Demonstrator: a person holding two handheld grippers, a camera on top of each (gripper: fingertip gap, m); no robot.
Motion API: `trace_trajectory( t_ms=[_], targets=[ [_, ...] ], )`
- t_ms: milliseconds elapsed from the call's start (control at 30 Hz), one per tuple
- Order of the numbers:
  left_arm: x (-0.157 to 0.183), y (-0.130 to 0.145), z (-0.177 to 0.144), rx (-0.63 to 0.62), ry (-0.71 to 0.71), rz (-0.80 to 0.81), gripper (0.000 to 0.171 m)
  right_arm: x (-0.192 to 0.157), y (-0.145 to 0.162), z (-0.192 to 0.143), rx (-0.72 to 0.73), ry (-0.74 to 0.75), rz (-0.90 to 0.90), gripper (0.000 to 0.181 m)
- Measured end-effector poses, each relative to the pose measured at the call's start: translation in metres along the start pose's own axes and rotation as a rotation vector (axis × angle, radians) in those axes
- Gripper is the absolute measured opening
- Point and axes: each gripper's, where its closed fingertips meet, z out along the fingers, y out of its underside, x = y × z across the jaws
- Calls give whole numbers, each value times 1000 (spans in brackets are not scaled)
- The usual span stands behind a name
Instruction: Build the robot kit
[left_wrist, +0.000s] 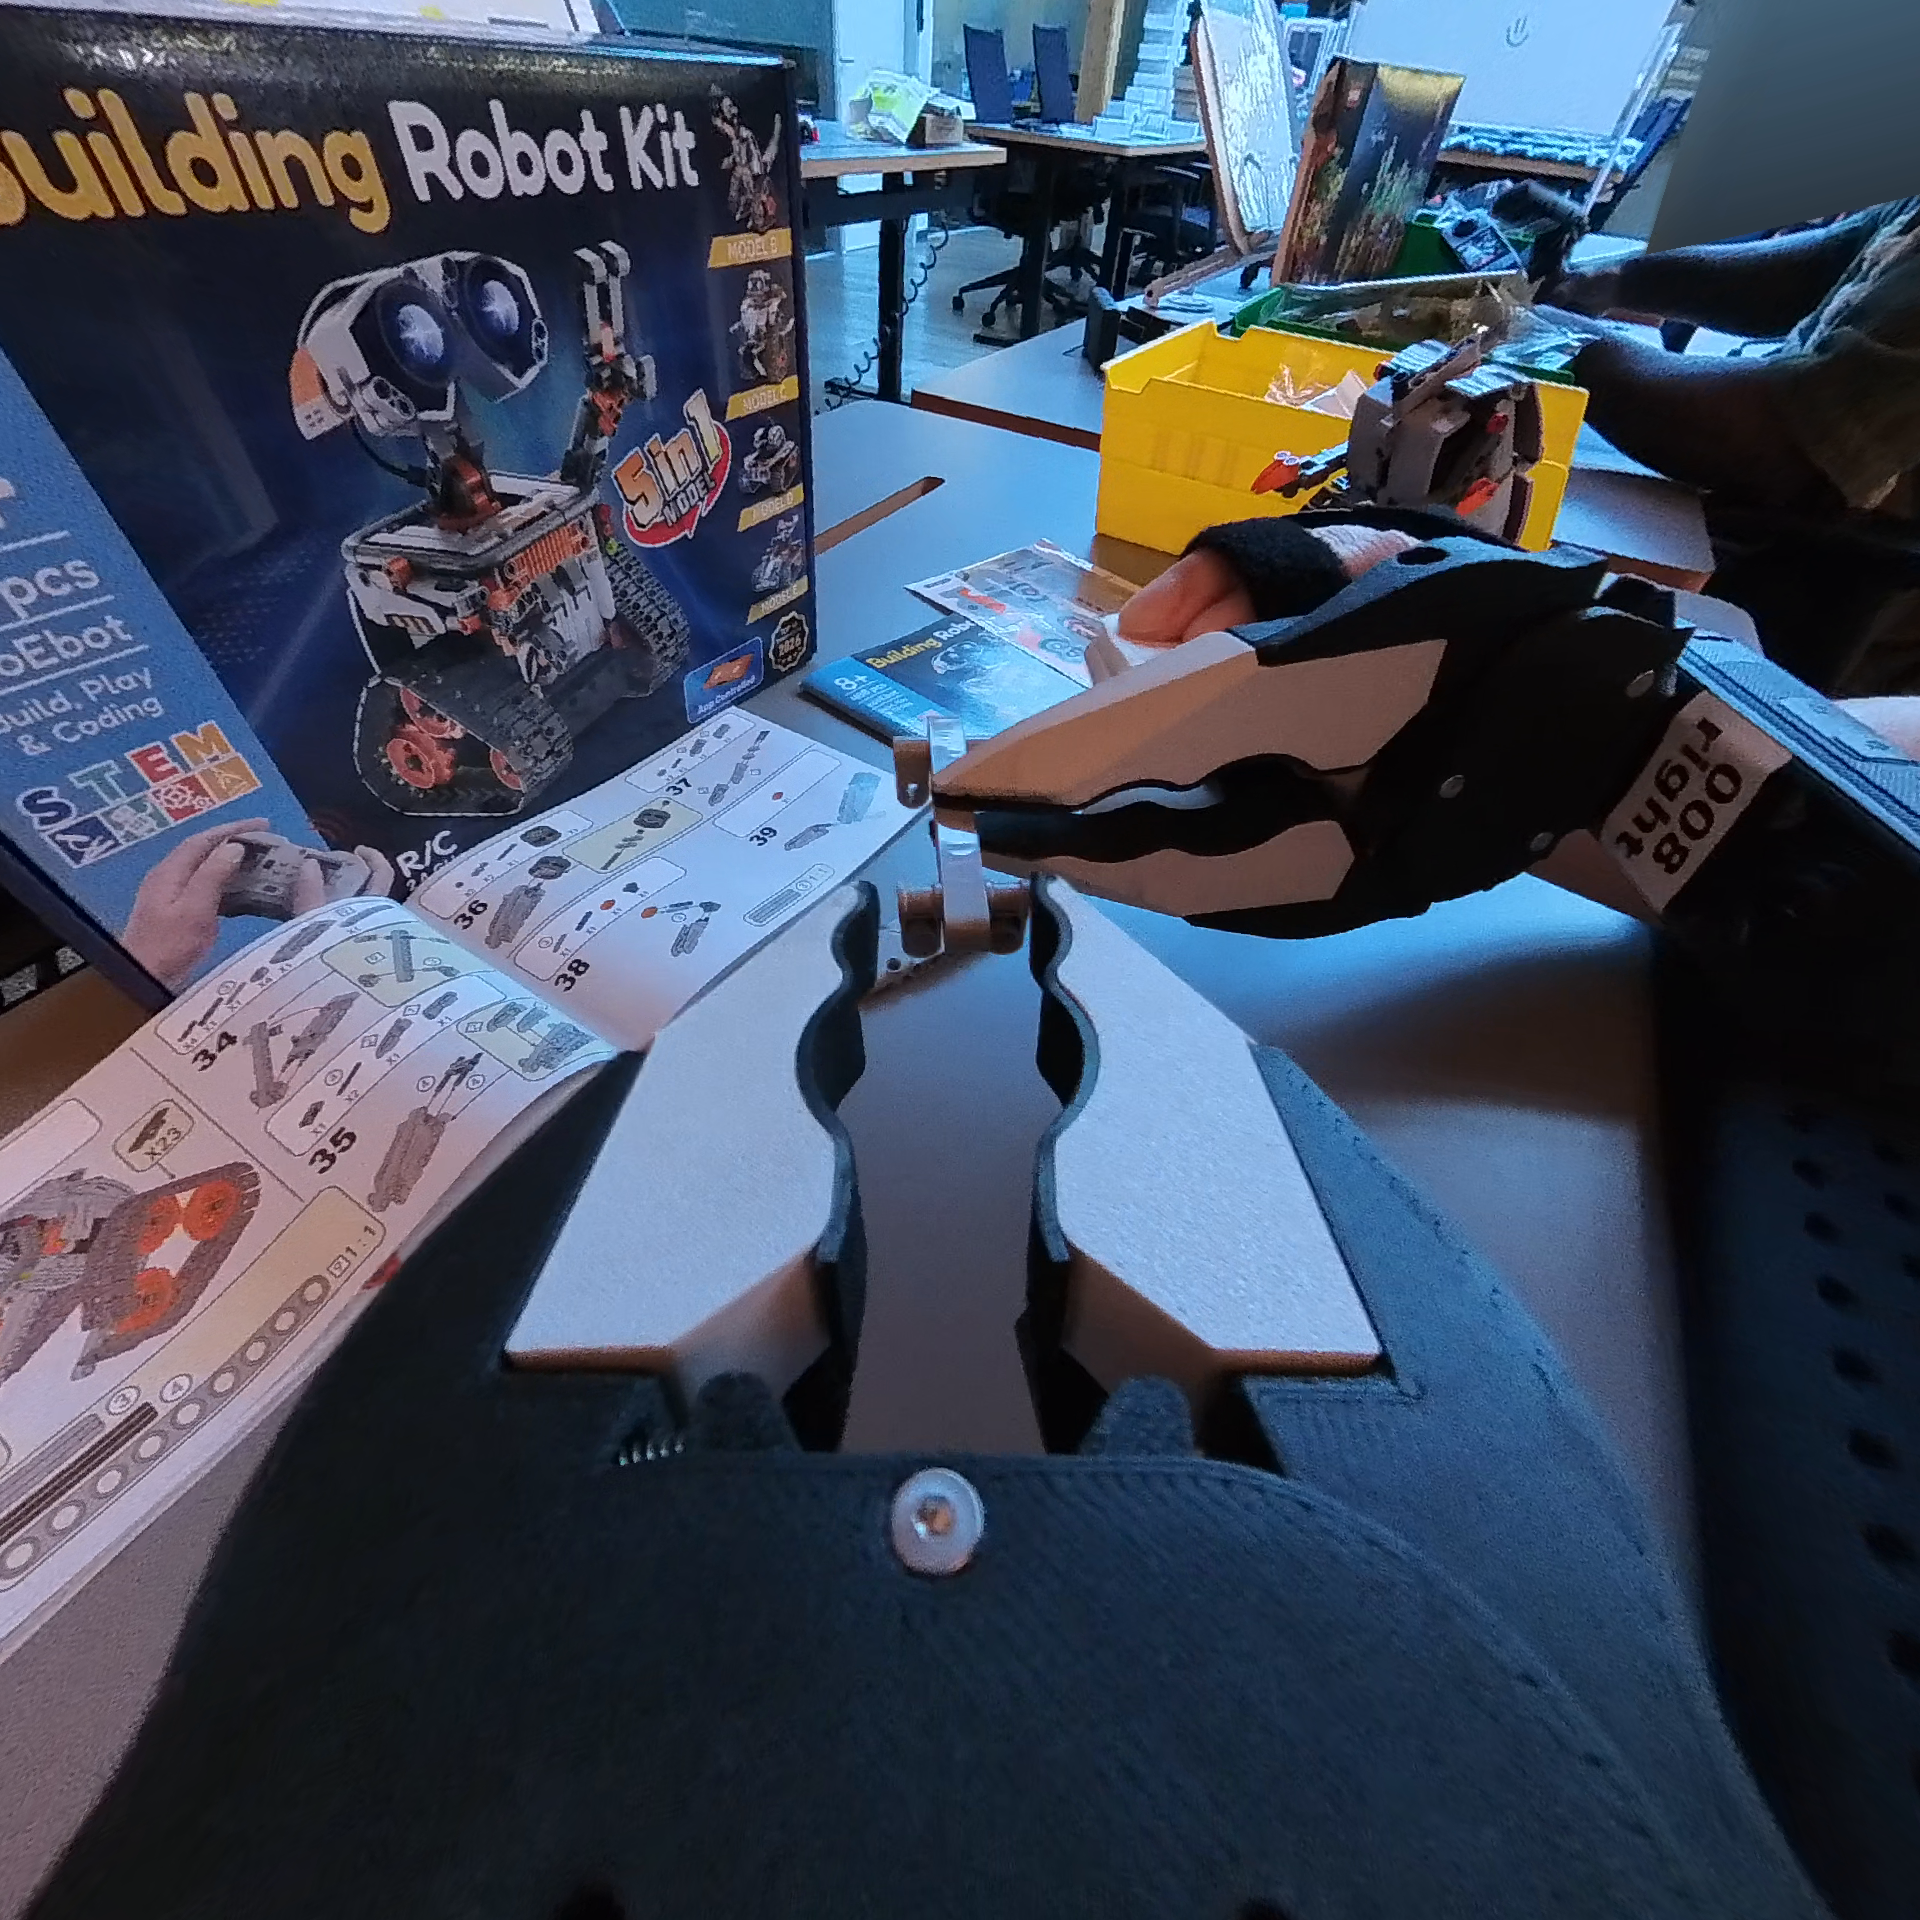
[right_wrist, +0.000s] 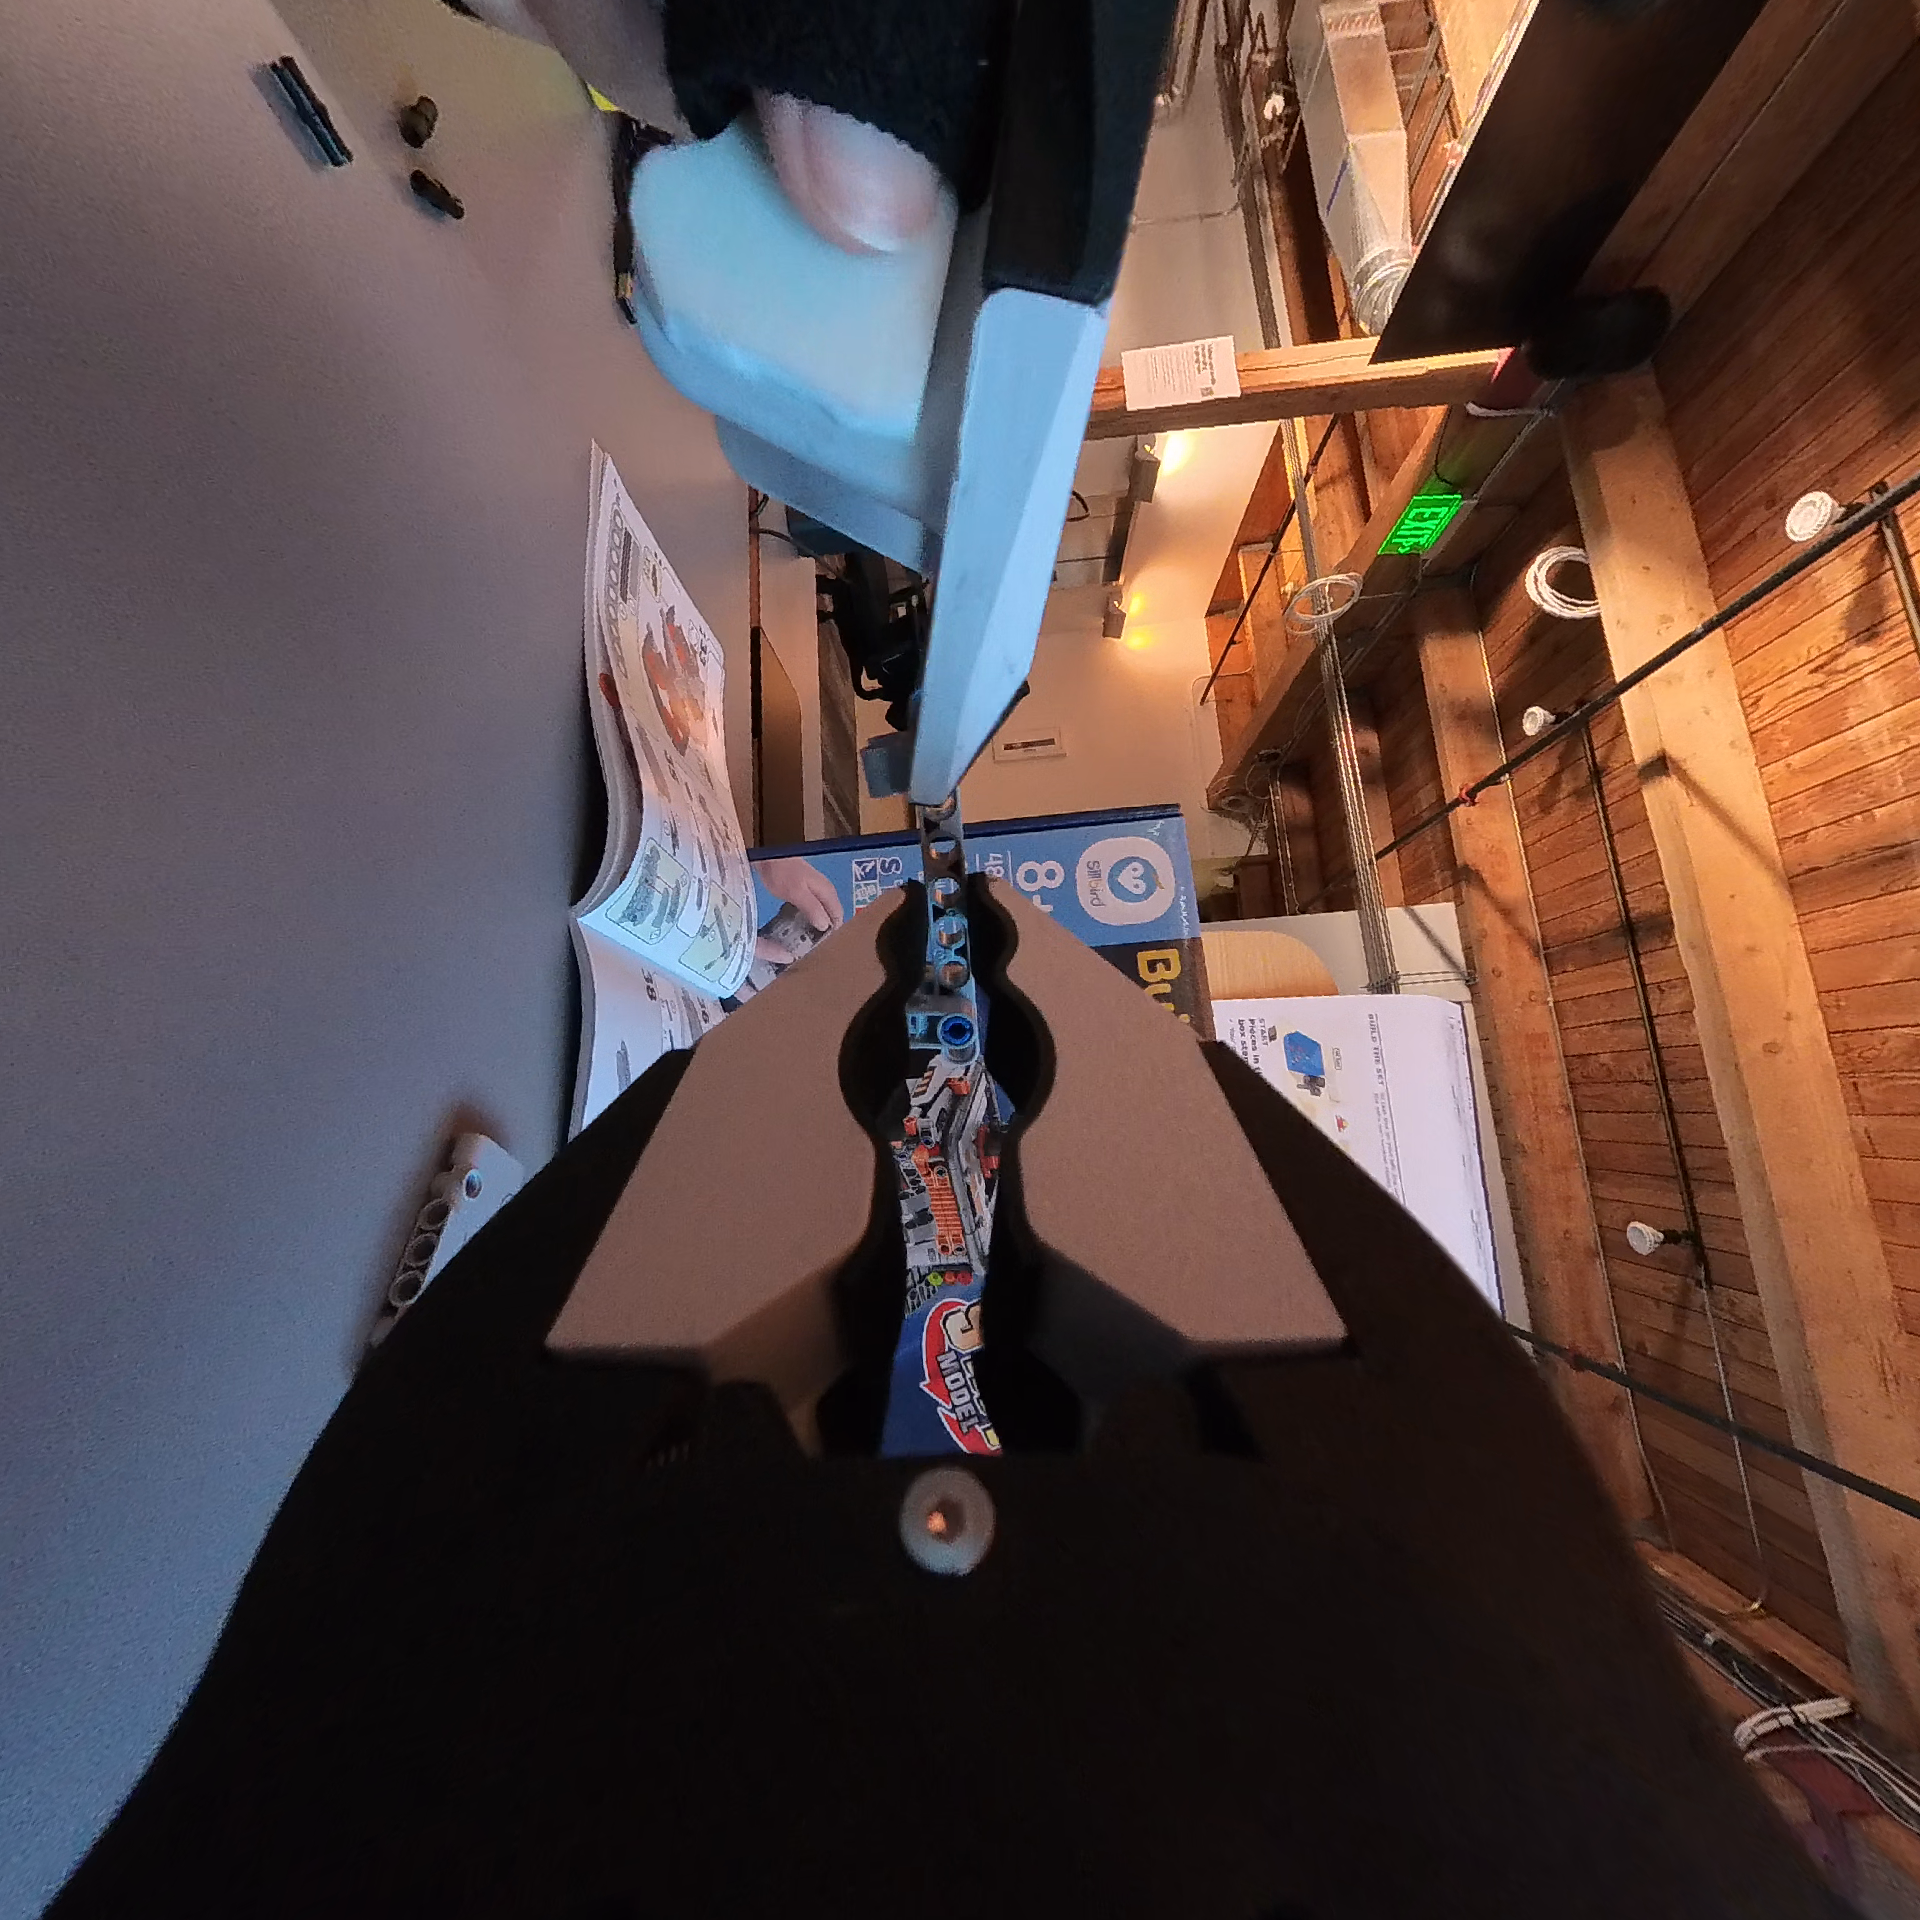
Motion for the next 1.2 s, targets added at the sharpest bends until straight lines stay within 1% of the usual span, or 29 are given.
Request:
trace_trajectory(
  t_ms=[100,200,400,600,667,767,867,900,1000,1133,1167,1200],
  targets=[
    [0,1,0,-4,13,-8,23,-1,0,0,-2,-2,-3,7],
    [1,0,-2,-9,-1,47,22,1,-1,-1,2,5,-1,7],
    [4,-2,-3,-13,-12,106,22,4,-3,-3,20,19,-4,7],
    [5,-2,-3,-13,11,88,22,4,-3,-3,25,19,-14,7],
    [5,-4,-3,1,18,75,35,3,-2,-3,18,13,-15,7],
    [5,-3,-2,0,2,98,25,3,0,-3,14,14,-15,7],
    [5,-4,-2,16,-4,83,25,2,-2,-3,19,8,-26,7],
    [4,-3,-1,13,-2,74,23,1,-2,-3,17,6,-31,7],
    [2,4,1,-32,0,59,22,-4,-1,-1,8,-5,-40,7],
    [0,0,-3,-17,-19,106,22,1,-3,1,15,33,-29,7],
    [-3,-2,-5,-4,-43,117,22,4,-3,1,21,51,-21,10],
    [-7,-4,-7,4,-68,136,22,6,-2,0,22,68,-10,18]
  ],
)
